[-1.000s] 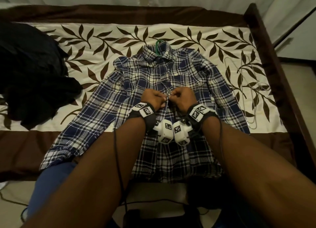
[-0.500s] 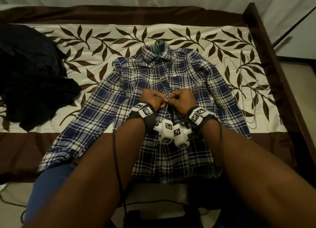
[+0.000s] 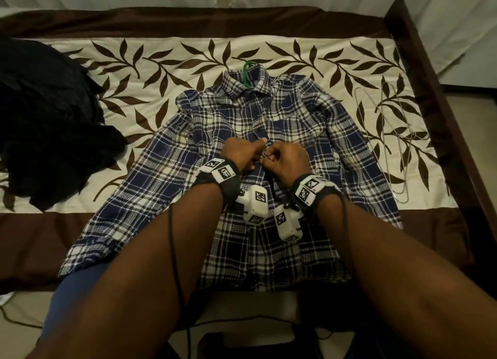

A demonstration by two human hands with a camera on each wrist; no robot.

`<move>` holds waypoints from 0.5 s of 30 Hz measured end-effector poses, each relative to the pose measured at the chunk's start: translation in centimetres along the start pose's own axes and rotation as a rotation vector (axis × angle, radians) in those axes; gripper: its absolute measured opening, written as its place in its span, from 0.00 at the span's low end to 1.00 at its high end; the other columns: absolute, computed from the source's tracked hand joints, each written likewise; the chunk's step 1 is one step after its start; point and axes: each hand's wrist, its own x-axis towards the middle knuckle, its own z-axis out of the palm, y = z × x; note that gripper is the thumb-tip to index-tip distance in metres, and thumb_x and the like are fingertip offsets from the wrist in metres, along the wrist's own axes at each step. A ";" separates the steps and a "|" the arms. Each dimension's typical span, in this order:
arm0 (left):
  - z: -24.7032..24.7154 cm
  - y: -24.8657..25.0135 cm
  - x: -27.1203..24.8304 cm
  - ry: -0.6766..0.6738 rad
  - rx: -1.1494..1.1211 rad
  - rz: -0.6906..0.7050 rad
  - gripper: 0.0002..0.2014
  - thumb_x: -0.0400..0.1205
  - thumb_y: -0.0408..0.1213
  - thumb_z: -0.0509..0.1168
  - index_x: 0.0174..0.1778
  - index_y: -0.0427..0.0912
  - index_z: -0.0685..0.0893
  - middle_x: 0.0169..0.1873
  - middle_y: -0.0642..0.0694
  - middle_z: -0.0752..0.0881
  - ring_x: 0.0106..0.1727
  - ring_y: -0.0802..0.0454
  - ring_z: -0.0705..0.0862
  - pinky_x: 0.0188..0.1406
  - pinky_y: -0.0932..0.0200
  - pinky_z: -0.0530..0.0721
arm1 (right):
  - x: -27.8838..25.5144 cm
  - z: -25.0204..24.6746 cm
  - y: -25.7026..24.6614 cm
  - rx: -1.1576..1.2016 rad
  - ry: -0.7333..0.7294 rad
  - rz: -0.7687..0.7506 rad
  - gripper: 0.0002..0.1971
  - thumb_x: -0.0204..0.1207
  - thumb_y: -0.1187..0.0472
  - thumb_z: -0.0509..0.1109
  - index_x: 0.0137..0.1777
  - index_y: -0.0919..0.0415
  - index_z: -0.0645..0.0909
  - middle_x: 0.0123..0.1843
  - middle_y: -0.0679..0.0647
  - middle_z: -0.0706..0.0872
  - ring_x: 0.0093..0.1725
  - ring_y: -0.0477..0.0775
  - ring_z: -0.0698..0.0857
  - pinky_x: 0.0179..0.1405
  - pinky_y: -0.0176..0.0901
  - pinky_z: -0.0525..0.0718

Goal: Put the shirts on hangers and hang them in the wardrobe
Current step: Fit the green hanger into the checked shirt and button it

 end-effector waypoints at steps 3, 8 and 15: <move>0.1 -0.1 0.2 -0.025 0.025 0.008 0.17 0.78 0.43 0.76 0.39 0.29 0.88 0.42 0.32 0.91 0.38 0.41 0.87 0.47 0.43 0.90 | -0.3 -0.1 -0.3 -0.066 0.018 -0.015 0.04 0.71 0.59 0.77 0.39 0.57 0.86 0.33 0.49 0.86 0.33 0.51 0.82 0.34 0.41 0.79; -0.1 0.2 0.3 -0.087 0.004 -0.075 0.08 0.78 0.27 0.74 0.34 0.35 0.85 0.37 0.33 0.88 0.35 0.44 0.86 0.36 0.56 0.88 | -0.6 0.2 -0.1 -0.066 0.067 -0.021 0.06 0.71 0.56 0.77 0.38 0.57 0.85 0.34 0.49 0.86 0.33 0.50 0.82 0.34 0.40 0.78; 0.6 0.3 0.4 -0.038 -0.012 -0.071 0.03 0.77 0.24 0.72 0.38 0.29 0.85 0.34 0.37 0.86 0.33 0.46 0.85 0.40 0.56 0.89 | -1.0 1.2 0.0 -0.031 0.149 0.012 0.06 0.71 0.59 0.76 0.43 0.59 0.83 0.38 0.49 0.84 0.38 0.51 0.79 0.40 0.41 0.74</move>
